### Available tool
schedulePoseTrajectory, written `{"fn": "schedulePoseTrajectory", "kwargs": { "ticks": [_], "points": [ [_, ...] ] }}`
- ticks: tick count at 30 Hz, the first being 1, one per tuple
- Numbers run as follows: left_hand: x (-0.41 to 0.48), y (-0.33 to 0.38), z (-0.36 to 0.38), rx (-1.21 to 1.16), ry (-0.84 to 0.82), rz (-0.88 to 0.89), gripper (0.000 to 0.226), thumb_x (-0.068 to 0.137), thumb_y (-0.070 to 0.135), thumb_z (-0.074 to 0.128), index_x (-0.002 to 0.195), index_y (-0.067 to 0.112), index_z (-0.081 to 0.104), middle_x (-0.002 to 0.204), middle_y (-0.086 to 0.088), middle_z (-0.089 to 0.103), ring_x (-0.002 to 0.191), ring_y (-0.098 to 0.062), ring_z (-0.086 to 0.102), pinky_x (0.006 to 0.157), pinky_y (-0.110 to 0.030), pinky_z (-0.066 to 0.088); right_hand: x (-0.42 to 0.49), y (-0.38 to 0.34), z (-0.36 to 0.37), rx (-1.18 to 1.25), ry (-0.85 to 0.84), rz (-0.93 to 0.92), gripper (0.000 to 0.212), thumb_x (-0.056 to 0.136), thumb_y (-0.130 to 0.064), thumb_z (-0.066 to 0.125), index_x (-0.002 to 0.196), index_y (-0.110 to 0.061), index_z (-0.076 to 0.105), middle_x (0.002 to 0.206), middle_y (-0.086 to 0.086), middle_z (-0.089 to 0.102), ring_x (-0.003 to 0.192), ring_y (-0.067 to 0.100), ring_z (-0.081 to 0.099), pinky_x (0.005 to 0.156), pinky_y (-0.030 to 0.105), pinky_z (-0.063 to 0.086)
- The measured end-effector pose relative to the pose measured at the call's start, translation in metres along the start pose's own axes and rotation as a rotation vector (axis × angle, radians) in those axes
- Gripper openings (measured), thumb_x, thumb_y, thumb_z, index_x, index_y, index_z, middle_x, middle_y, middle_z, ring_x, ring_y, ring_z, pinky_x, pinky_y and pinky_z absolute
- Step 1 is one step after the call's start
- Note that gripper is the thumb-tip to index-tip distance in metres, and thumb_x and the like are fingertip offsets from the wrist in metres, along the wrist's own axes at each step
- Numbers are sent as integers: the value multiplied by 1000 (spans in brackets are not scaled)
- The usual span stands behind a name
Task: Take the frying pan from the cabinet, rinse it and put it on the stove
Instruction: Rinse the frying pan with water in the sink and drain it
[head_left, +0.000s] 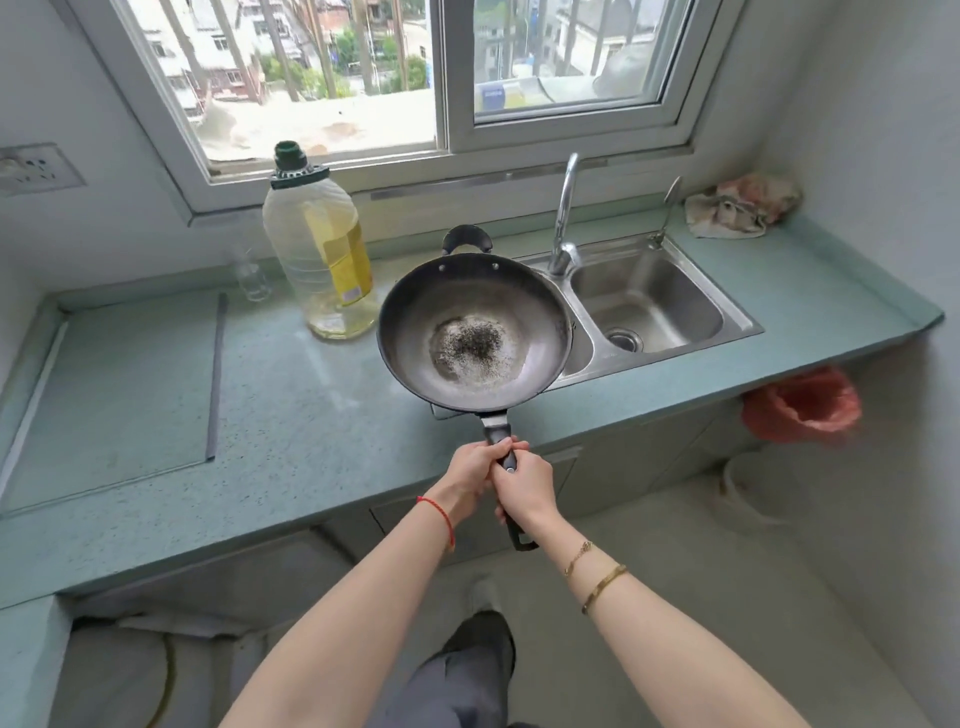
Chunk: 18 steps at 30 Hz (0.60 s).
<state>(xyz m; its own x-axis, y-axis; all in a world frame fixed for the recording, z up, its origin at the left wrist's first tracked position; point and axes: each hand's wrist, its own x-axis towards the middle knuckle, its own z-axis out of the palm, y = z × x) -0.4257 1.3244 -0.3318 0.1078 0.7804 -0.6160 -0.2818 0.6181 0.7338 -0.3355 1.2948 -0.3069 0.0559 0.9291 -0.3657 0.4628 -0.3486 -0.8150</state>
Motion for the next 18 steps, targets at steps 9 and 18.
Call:
{"fn": "schedulePoseTrajectory", "kwargs": {
  "ticks": [9, 18],
  "points": [
    [86, 31, 30, -47, 7, -62, 18, 99, 10, 53, 111, 3, 64, 96, -3, 72, 61, -7, 72, 48, -21, 55, 100, 3, -23, -3, -30, 51, 21, 96, -20, 49, 86, -4, 59, 81, 18, 64, 24, 11, 49, 29, 21, 39],
    [147, 33, 43, -68, 50, -130, 15, 101, 9, 51, 107, 6, 64, 96, 1, 72, 81, -7, 68, 65, -19, 54, 152, 12, -36, -7, -90, 133, 22, 100, -24, 46, 95, -6, 59, 78, 11, 64, 31, 14, 54, 32, 25, 45]
  ]
}}
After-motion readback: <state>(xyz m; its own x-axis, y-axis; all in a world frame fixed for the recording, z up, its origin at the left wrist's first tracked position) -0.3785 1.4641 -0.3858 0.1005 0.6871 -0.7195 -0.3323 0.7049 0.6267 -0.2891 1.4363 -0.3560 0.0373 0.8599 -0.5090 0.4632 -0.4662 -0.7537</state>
